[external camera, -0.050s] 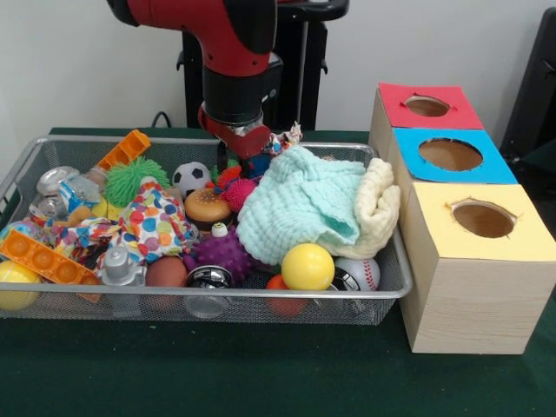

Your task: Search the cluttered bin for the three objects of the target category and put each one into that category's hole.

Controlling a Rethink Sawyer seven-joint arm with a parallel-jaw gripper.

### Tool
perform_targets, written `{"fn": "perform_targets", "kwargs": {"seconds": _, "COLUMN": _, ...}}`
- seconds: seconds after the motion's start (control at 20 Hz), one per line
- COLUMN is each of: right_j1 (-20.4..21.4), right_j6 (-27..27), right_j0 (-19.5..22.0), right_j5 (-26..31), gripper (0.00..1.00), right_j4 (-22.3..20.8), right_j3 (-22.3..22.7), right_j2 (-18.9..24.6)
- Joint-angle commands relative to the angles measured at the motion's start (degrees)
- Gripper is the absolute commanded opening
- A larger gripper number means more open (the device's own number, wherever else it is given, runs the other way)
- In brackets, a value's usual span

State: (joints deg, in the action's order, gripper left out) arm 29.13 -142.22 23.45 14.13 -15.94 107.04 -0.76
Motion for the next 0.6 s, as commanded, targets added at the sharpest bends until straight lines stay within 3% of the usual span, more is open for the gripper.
{"fn": "perform_targets", "kwargs": {"seconds": 0.05, "right_j1": -4.3, "right_j6": 1.11, "right_j0": -0.78, "right_j5": -5.72, "gripper": 0.0, "right_j4": -3.5, "right_j3": -6.16, "right_j2": 4.71}}
{"fn": "perform_targets", "kwargs": {"seconds": 0.6, "right_j1": 4.58, "right_j6": 1.6, "right_j0": -1.33, "right_j5": 0.2, "gripper": 0.0, "right_j4": -1.77, "right_j3": -4.12, "right_j2": 3.95}}
